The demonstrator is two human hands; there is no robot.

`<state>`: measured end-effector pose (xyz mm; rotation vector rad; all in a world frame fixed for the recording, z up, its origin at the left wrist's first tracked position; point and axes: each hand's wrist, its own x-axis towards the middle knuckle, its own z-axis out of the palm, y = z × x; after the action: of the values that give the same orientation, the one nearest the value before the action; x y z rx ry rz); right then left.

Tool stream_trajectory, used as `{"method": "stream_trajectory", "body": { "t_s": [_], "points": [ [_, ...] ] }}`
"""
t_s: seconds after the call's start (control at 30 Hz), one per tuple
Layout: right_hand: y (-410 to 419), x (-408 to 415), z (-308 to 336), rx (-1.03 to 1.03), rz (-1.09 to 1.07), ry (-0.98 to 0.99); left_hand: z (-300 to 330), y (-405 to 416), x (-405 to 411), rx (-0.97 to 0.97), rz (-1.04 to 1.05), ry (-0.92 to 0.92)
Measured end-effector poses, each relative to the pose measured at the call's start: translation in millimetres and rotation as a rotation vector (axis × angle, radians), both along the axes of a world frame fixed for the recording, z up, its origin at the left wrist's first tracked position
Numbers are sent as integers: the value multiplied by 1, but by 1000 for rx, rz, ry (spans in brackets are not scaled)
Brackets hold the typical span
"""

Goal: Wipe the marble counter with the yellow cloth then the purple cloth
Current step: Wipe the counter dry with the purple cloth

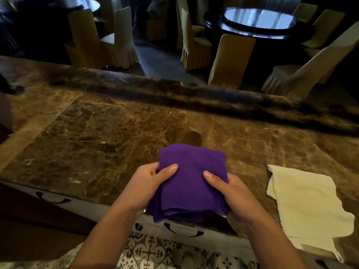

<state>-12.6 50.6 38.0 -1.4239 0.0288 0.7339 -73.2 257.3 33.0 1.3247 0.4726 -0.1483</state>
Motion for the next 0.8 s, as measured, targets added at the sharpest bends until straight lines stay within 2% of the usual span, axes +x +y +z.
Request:
{"method": "stream_trajectory", "body": {
  "t_s": [0.13, 0.27, 0.4, 0.5, 0.57, 0.67, 0.73, 0.8],
  "points": [
    [10, 8, -2, 42, -71, 47, -9, 7, 18, -60, 28, 13],
    [21, 13, -2, 29, -151, 67, -13, 20, 36, -30, -37, 14],
    [27, 17, 15, -97, -191, -26, -13, 36, 54, 52, -140, 8],
    [11, 32, 31, -272, -361, -275, -16, 69, 66, 382, -228, -106],
    [2, 41, 35, -414, -409, -475, -24, 103, 72, 752, -290, -181],
    [4, 37, 5, -831, -209, -751, -48, 155, 80, 1200, -352, -214],
    [13, 17, -27, -1017, -5, -798, -61, 184, 83, 1375, -406, -151],
    [20, -7, -52, -1048, 138, -739, -75, 211, 85, 1467, -431, -80]
  ]
}}
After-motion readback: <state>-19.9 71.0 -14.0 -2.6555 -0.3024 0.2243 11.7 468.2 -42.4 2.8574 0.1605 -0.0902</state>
